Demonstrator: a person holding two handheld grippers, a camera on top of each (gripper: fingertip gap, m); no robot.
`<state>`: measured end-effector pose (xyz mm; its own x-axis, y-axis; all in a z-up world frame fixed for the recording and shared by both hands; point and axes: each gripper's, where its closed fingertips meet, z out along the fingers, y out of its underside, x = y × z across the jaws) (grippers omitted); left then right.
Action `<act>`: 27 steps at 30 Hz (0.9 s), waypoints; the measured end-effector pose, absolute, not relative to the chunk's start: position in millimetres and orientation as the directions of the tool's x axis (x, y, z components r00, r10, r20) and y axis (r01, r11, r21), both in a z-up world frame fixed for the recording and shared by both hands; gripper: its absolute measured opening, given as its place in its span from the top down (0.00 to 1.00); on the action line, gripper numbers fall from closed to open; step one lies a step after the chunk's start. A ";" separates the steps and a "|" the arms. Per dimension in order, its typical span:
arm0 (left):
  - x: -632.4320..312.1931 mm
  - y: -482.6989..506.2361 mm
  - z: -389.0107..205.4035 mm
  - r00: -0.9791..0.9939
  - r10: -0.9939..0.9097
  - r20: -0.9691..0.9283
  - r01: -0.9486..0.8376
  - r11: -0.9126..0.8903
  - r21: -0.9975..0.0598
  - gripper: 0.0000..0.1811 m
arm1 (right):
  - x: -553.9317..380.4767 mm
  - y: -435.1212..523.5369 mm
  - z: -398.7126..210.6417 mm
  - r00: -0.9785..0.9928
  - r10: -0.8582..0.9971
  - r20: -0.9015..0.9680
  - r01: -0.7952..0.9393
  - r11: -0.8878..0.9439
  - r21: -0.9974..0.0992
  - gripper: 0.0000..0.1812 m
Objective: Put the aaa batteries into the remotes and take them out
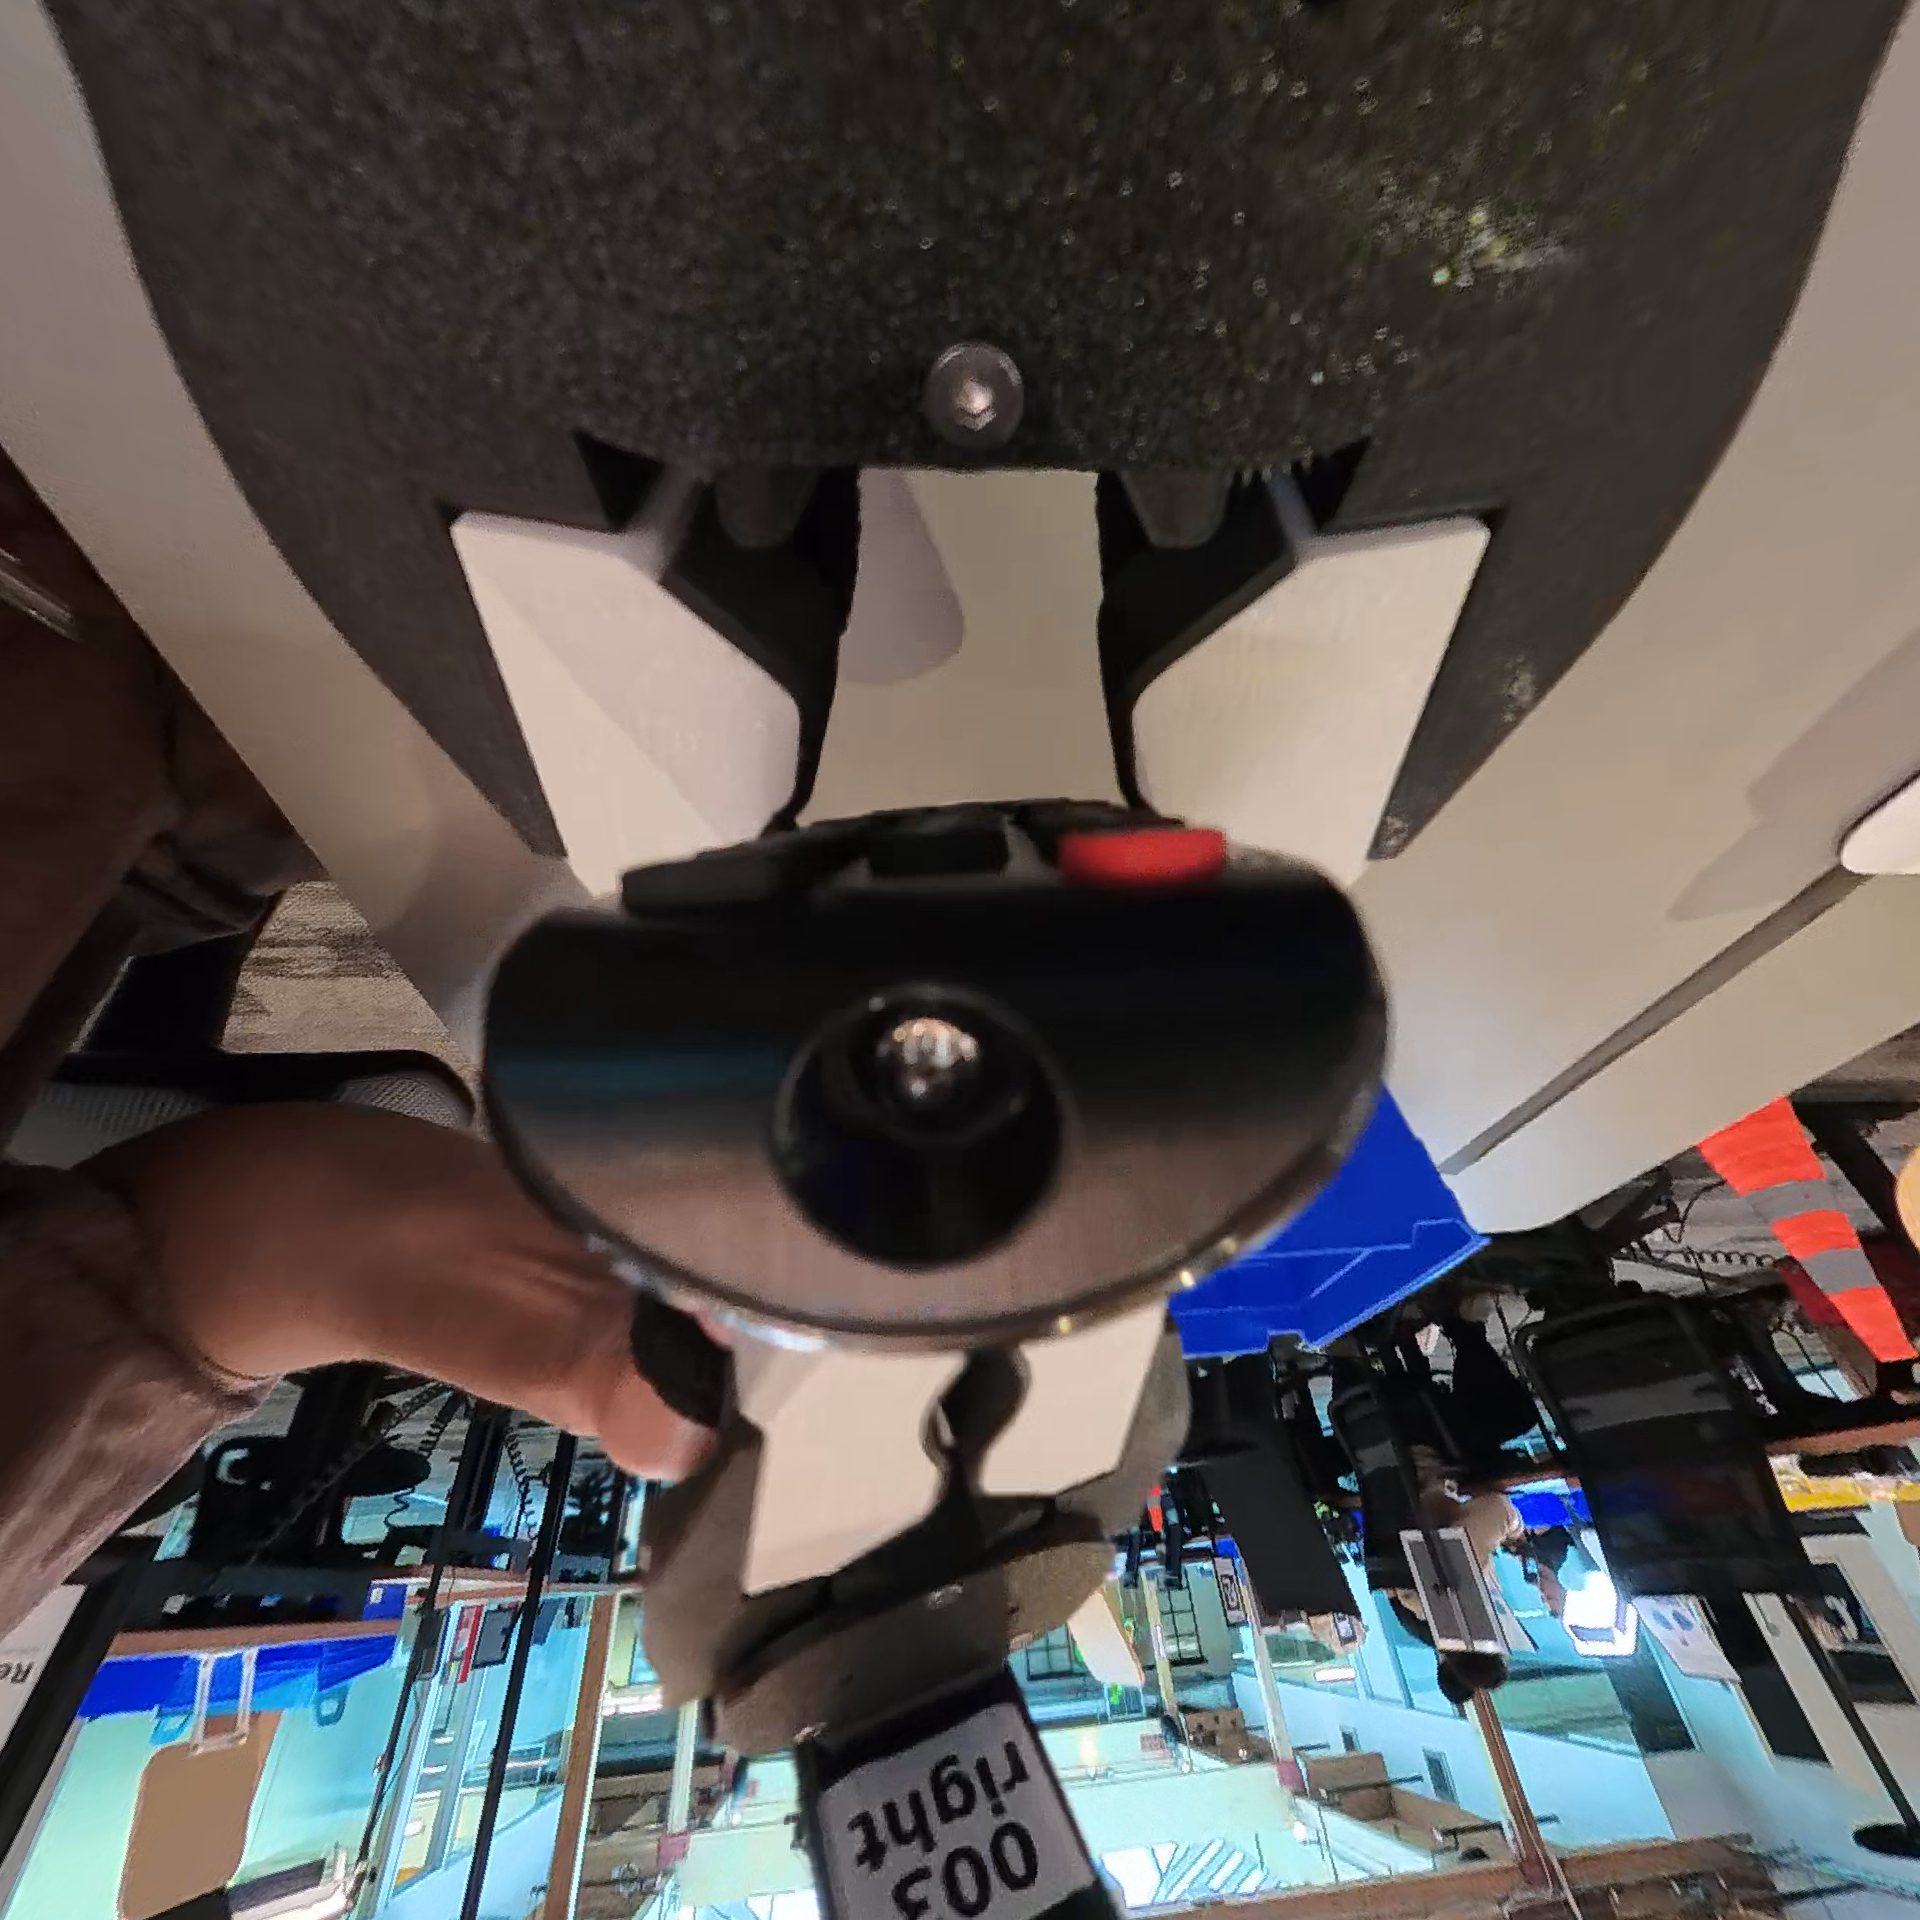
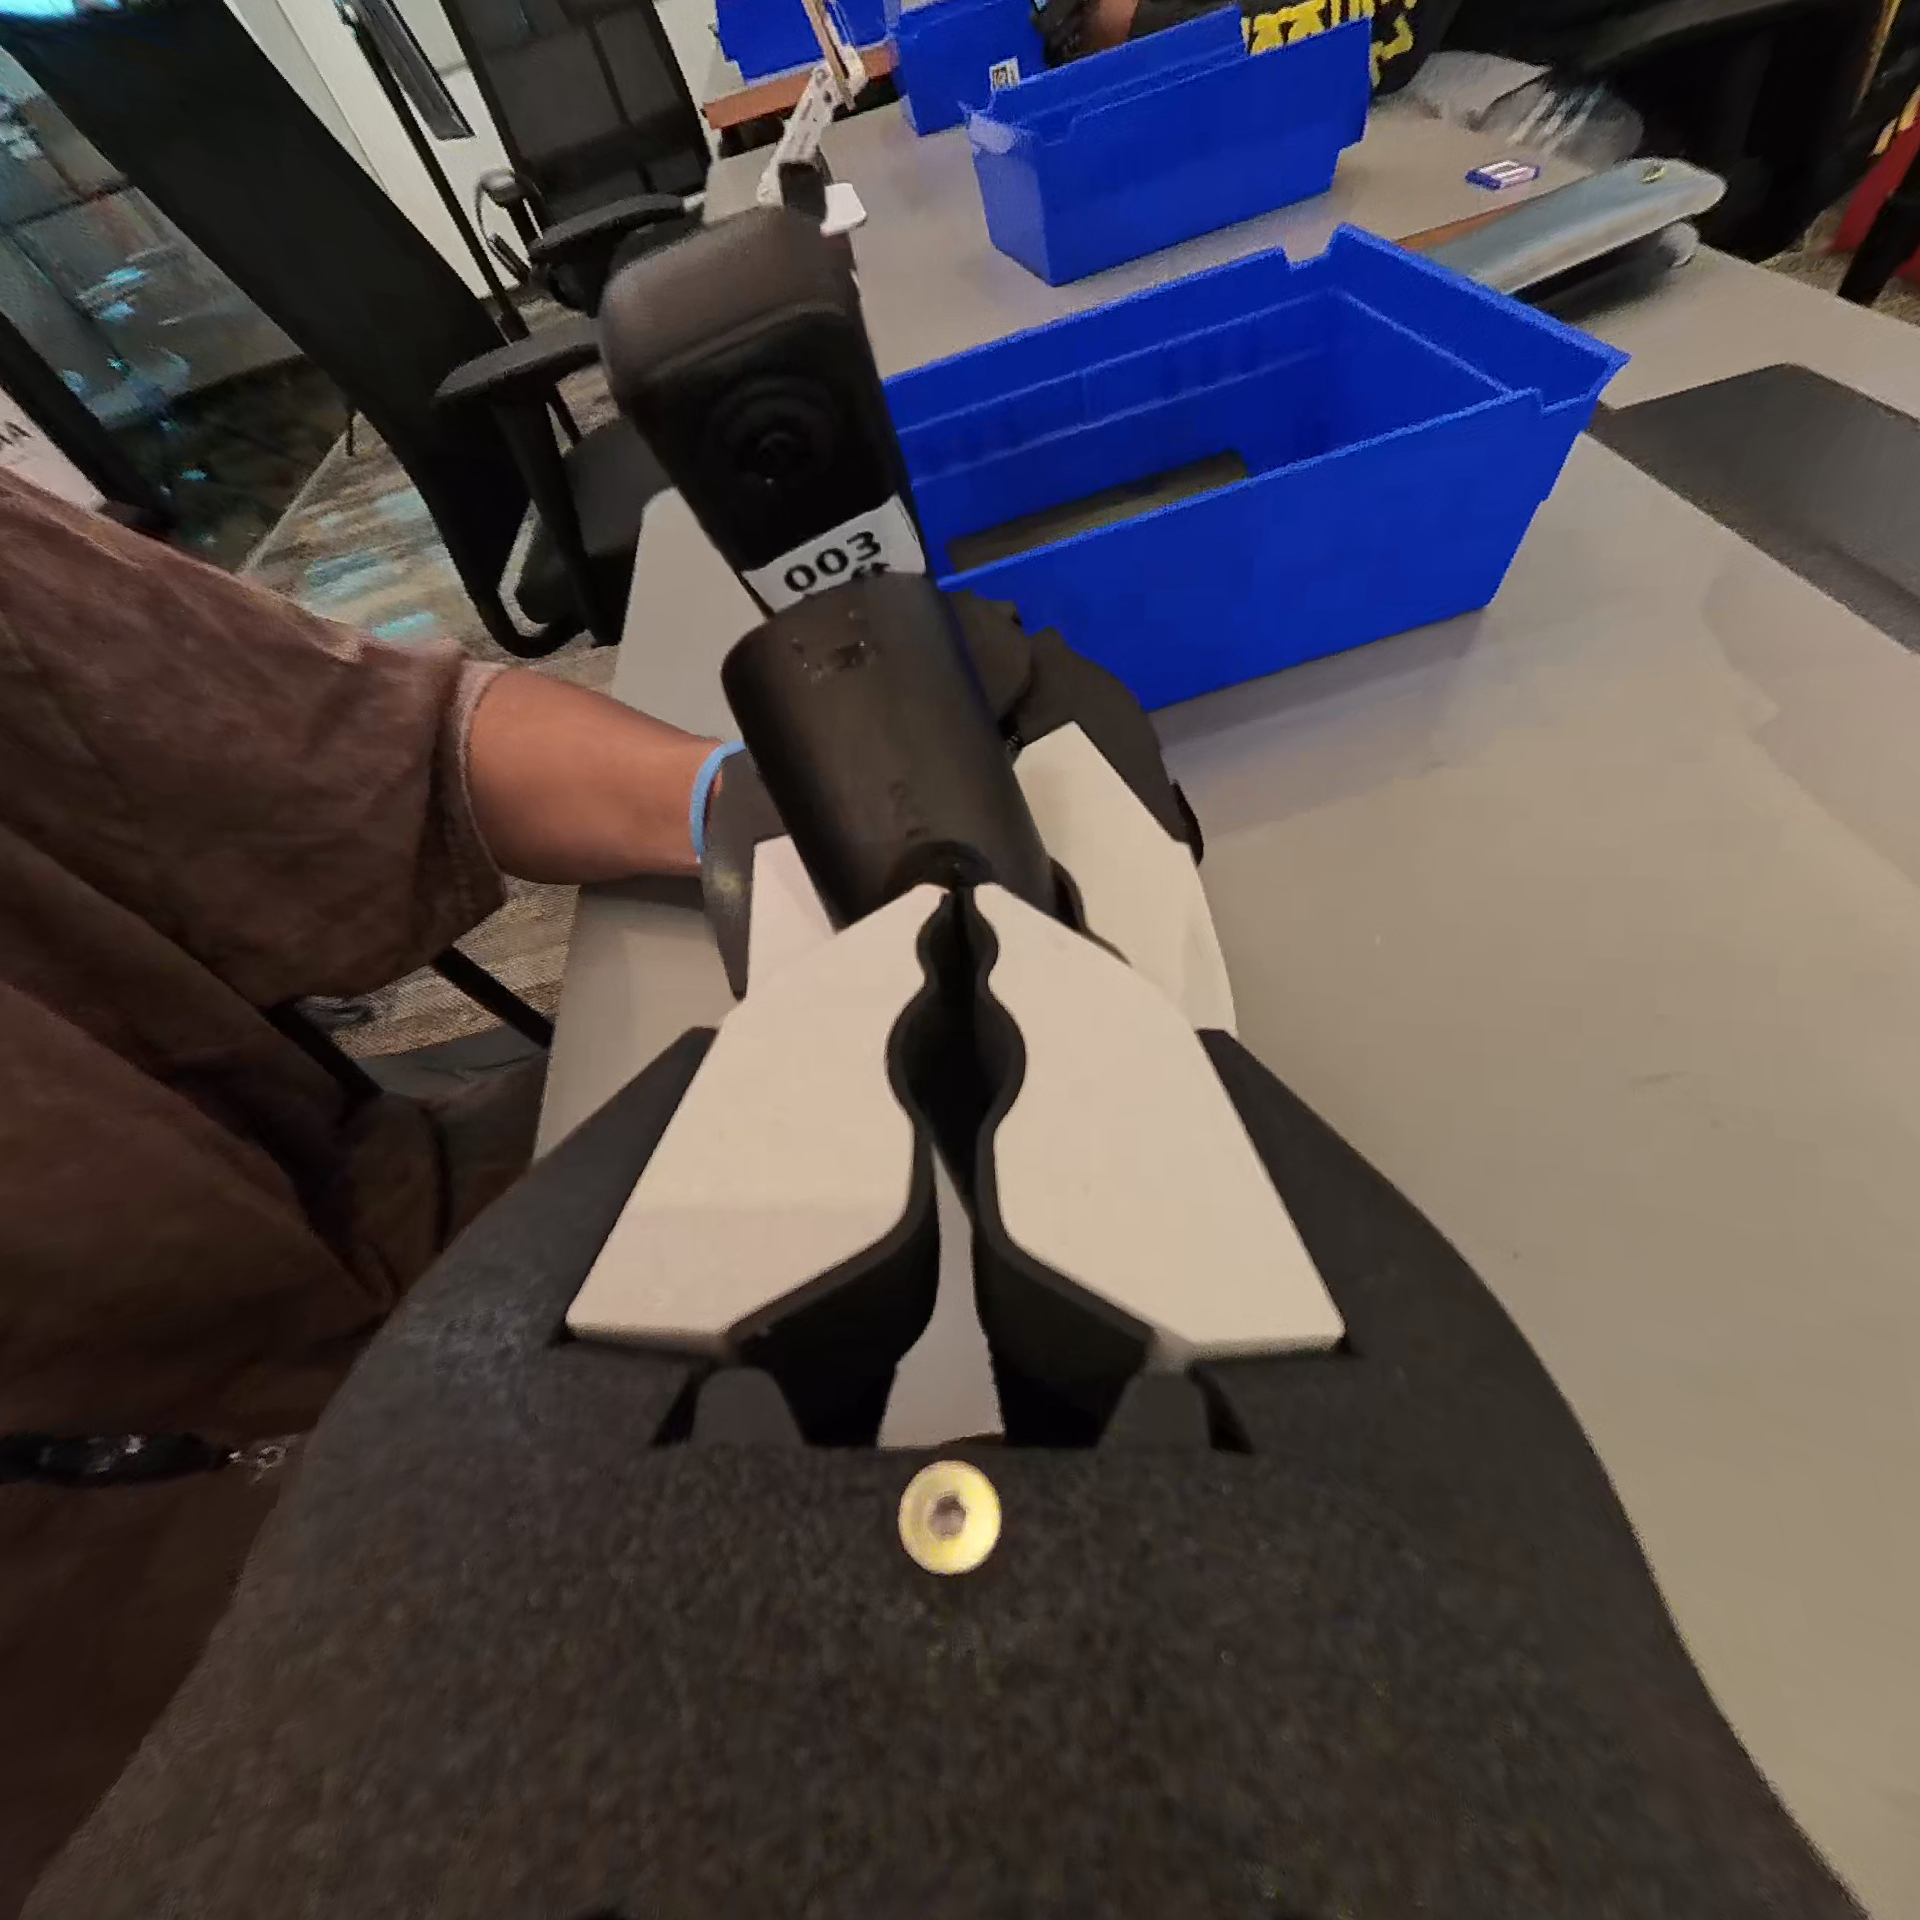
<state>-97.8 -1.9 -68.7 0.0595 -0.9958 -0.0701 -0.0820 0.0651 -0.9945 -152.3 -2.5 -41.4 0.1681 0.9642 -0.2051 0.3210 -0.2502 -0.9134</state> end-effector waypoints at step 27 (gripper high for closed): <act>-115.7 -10.4 -35.4 0.083 -0.986 -0.147 0.060 0.152 -0.987 0.67 | -103.6 5.3 -86.5 -0.324 0.241 -0.915 -0.142 -0.968 -0.205 0.88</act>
